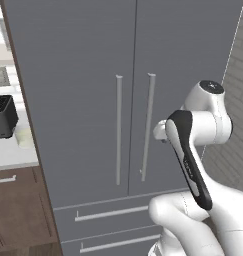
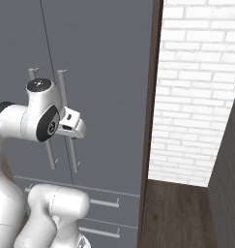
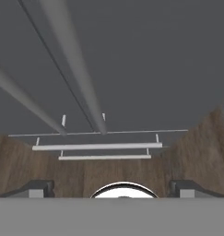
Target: Grab a lemon wedge from the fridge and one ice cube from the ice bowl, and put them in the glass of lemonade.
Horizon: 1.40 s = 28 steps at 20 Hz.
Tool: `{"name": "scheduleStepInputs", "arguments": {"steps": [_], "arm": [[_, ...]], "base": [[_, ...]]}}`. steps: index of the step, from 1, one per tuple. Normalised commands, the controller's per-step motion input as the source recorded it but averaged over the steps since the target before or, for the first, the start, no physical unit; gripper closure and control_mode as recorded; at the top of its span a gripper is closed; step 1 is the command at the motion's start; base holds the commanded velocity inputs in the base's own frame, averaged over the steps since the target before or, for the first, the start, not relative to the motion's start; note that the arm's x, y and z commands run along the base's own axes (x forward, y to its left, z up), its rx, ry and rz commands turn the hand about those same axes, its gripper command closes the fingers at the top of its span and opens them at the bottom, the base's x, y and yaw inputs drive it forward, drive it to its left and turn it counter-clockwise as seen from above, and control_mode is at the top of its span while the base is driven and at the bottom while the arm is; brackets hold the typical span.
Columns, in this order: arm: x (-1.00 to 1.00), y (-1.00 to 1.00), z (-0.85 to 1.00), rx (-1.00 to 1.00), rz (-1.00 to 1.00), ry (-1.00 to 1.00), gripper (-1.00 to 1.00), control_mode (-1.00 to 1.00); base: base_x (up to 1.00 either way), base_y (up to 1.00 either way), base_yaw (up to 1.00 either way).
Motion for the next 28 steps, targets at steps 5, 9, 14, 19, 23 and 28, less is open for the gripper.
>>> {"name": "scheduleStepInputs", "arguments": {"steps": [5, 9, 14, 19, 23, 28], "arm": [[-0.01, 0.0, 0.0, 0.0, 0.0, 0.0, -1.0, 1.0], [0.0, 0.0, 0.0, 0.0, 0.0, 0.0, -1.0, 1.0], [0.0, 0.0, 0.0, 0.0, 0.0, 0.0, -1.0, 1.0], [0.0, 0.0, 0.0, 0.0, 0.0, 0.0, -1.0, 1.0], [0.0, 0.0, 0.0, 0.0, 0.0, 0.0, -1.0, 1.0], [0.0, 0.0, 0.0, 0.0, 0.0, 0.0, -1.0, 1.0]], "base": [[-0.13, 0.31, -0.01], [-0.1, 1.0, -0.07], [0.0, 1.0, -0.21], [0.03, 1.0, -0.34], [0.17, 1.0, -0.36], [0.25, 1.0, -0.32]]}}
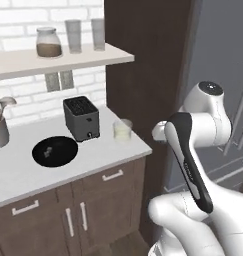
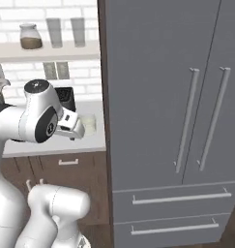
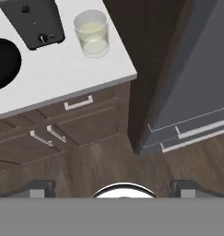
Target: Grab a lemon wedge from the fridge and one ice cube from the ice bowl, and put them in the glass of lemonade.
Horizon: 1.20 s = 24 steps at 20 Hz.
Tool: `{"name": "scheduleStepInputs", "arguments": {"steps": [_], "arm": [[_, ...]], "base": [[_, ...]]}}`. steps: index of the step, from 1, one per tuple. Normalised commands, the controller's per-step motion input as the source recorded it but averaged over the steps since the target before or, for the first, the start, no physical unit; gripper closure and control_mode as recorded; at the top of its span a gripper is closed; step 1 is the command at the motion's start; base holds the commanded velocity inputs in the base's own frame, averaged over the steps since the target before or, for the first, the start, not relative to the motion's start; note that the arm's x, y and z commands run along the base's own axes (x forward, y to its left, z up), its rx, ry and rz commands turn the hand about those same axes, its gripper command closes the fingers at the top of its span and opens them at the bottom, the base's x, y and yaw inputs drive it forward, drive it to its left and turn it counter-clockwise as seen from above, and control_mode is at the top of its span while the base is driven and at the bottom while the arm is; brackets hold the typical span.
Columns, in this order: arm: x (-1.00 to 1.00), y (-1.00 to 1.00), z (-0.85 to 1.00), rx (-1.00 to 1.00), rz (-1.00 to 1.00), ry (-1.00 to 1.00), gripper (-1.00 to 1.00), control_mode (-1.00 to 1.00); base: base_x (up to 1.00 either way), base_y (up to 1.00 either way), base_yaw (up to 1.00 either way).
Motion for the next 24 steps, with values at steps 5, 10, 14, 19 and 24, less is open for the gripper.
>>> {"name": "scheduleStepInputs", "arguments": {"steps": [5, 10, 14, 19, 24], "arm": [[0.0, 0.0, 0.0, 0.0, 0.0, 0.0, -1.0, 1.0], [0.0, 0.0, 0.0, 0.0, 0.0, 0.0, -1.0, 1.0], [0.0, 0.0, 0.0, 0.0, 0.0, 0.0, -1.0, 1.0], [0.0, 0.3, 0.0, -0.03, 0.03, 0.07, -1.0, -1.0], [0.0, 0.89, 0.0, -0.07, 0.2, 0.12, -1.0, -1.0]], "base": [[0.57, 0.87, -0.13], [0.37, 0.62, -0.05], [-0.06, 0.41, 0.0], [-0.09, 0.39, 0.02], [0.0, 0.0, 0.0]]}}
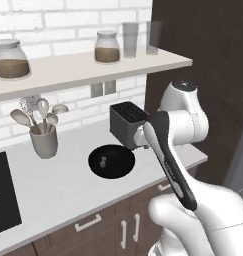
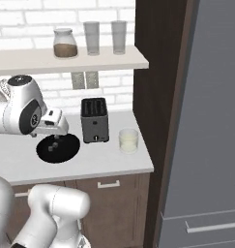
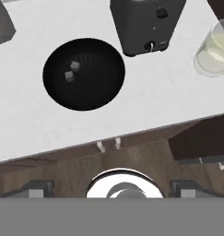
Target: Grab a lemon wedge from the fridge and one ice cube from the ice bowl, and put them in the glass of lemonade.
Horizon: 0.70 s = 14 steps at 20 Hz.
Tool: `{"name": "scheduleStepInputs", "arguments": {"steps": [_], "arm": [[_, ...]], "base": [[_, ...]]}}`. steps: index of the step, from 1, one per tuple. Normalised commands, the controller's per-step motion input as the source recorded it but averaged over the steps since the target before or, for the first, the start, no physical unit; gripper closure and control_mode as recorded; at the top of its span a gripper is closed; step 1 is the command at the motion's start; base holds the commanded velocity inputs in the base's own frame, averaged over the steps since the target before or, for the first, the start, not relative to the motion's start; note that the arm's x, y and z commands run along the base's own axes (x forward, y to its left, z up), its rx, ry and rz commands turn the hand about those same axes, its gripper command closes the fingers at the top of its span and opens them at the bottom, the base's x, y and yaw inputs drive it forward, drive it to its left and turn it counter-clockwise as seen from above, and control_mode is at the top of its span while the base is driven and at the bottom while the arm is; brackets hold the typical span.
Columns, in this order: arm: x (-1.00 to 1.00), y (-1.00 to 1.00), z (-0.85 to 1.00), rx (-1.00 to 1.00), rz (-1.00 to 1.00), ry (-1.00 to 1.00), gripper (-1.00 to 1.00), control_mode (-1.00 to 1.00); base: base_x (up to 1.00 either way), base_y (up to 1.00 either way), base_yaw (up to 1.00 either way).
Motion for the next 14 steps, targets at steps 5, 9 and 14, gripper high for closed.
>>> {"name": "scheduleStepInputs", "arguments": {"steps": [5, 9, 14], "arm": [[0.14, 0.52, 0.0, -0.07, 0.29, 0.2, -1.0, -1.0], [0.61, 0.03, -0.31, -0.03, 0.17, 0.21, -1.0, -1.0], [0.92, 0.46, -0.43, 0.01, 0.0, 0.04, -1.0, -1.0]], "base": [[0.0, 0.0, 0.0], [0.0, 0.0, 0.0], [0.0, 0.0, 0.0]]}}
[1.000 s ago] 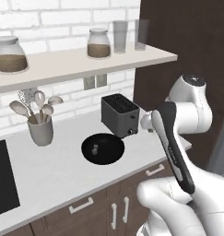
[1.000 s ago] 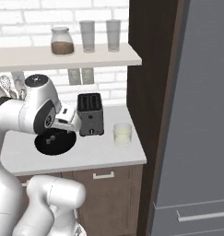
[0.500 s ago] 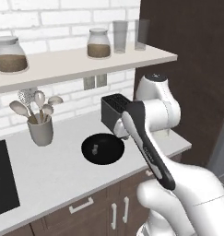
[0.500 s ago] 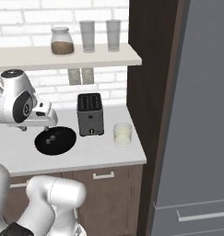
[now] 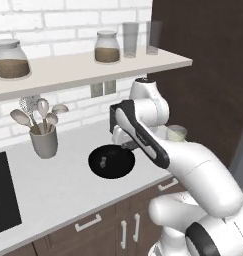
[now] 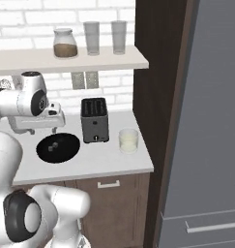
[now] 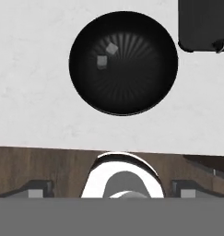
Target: Grab a lemon wedge from the fridge and one ice cube from the ice bowl, and put them in the glass of lemonade.
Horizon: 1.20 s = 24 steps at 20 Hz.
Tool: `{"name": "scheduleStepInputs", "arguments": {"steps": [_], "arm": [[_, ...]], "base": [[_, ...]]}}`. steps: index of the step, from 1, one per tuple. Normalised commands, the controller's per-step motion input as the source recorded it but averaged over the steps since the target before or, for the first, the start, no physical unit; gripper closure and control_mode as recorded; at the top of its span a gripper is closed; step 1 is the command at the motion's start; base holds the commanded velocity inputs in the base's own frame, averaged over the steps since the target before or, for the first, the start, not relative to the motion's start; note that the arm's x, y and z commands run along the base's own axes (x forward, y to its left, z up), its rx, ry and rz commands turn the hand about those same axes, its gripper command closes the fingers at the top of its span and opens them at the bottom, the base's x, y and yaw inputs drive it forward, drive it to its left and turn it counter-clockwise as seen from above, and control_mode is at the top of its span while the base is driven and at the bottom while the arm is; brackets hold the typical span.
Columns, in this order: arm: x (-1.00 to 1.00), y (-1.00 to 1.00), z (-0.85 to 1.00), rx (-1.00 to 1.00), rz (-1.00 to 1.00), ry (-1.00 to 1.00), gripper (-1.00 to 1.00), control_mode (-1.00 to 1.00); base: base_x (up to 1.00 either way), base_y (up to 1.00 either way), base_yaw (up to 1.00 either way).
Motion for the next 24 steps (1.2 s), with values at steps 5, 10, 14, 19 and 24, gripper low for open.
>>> {"name": "scheduleStepInputs", "arguments": {"steps": [5, 10, 14, 19, 24], "arm": [[0.76, 0.6, -0.89, 0.0, 0.0, 0.03, -1.0, -1.0], [0.35, 0.14, -0.81, -0.02, 0.0, 0.0, -1.0, -1.0], [0.46, 0.1, -0.54, -0.04, 0.0, 0.03, -1.0, -1.0], [0.33, 0.01, -0.43, 0.0, 0.0, 0.01, -1.0, -1.0], [0.28, 0.0, -0.4, 0.0, 0.0, 0.0, -1.0, -1.0]], "base": [[0.0, 0.0, 0.0], [0.0, 0.0, 0.0], [0.0, 0.0, 0.0], [0.0, 0.0, 0.0], [0.0, 0.0, 0.0]]}}
